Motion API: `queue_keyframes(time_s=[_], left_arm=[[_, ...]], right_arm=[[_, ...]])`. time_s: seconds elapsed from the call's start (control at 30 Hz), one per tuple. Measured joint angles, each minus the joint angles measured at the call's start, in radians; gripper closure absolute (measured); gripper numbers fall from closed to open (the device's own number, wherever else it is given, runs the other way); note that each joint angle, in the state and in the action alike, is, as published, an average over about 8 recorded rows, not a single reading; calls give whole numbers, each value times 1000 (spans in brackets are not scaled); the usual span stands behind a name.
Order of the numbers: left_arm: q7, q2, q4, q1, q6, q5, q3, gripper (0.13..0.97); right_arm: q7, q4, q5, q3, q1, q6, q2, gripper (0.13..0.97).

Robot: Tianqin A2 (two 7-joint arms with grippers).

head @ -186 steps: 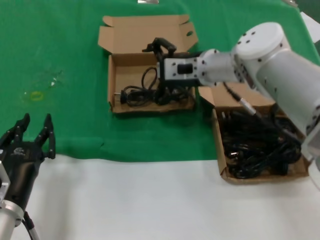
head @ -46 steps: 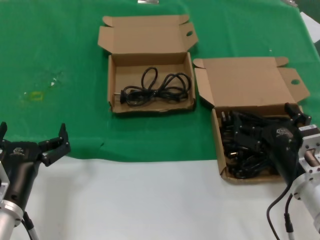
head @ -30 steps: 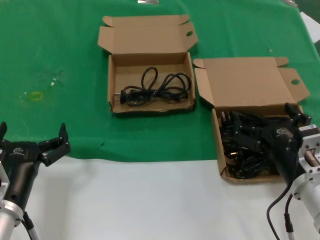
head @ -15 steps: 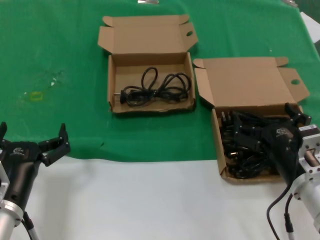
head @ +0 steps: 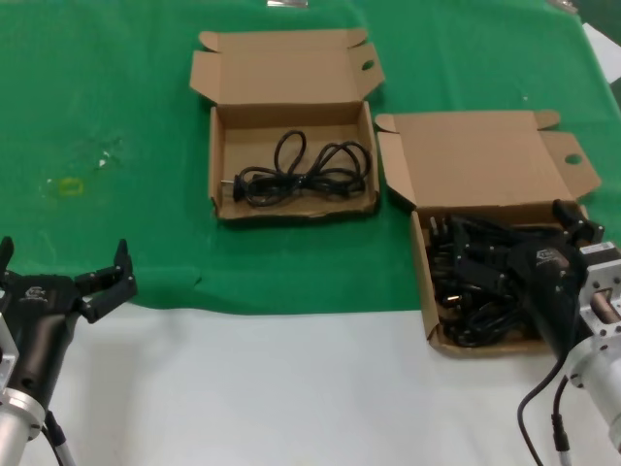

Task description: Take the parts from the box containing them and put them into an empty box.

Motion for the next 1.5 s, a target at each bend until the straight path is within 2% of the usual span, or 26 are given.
queue_keyframes(time_s=[1.5], left_arm=[[0, 0, 0, 0, 0, 0, 0, 132]], right_arm=[[0, 0, 0, 0, 0, 0, 0, 129]])
